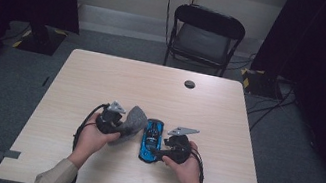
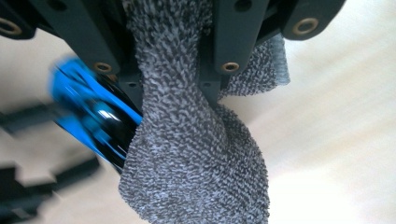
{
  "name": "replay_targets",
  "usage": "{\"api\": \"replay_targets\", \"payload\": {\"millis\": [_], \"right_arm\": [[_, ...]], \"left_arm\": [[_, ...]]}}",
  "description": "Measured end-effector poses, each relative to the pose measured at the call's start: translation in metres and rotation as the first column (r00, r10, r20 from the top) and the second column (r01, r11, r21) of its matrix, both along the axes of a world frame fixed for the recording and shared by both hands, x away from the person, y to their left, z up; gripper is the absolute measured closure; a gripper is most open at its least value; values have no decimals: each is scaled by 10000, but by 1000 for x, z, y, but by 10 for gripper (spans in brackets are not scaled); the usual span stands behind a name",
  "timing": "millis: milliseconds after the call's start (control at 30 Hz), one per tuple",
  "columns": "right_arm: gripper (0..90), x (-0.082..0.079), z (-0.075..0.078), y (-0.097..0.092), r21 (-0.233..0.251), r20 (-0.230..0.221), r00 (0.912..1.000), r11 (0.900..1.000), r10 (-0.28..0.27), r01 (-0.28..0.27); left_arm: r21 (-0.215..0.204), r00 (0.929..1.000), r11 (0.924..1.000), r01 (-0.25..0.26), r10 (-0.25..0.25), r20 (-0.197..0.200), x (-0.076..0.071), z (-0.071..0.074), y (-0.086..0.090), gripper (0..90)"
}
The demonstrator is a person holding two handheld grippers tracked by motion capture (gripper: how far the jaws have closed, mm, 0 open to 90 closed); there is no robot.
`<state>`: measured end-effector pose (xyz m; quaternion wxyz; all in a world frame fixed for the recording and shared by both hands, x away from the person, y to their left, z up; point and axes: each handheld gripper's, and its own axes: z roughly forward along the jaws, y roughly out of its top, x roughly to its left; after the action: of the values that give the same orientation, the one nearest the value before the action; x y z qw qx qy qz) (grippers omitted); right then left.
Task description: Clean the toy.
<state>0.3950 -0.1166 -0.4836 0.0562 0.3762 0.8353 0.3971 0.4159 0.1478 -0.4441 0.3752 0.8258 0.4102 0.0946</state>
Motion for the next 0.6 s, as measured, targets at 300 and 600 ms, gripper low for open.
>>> {"api": "replay_targets", "payload": {"millis": [300, 600], "right_arm": [[295, 0, 0, -1, 41, -48, 10000, 10000, 11, -10], [295, -1, -1, -1, 93, -1, 10000, 9999, -79, 79]], "left_arm": [[149, 9976, 9991, -393, 400, -561, 28, -24, -15, 716], [386, 9919, 9961, 792, -749, -1021, 3, -23, -15, 720]]}}
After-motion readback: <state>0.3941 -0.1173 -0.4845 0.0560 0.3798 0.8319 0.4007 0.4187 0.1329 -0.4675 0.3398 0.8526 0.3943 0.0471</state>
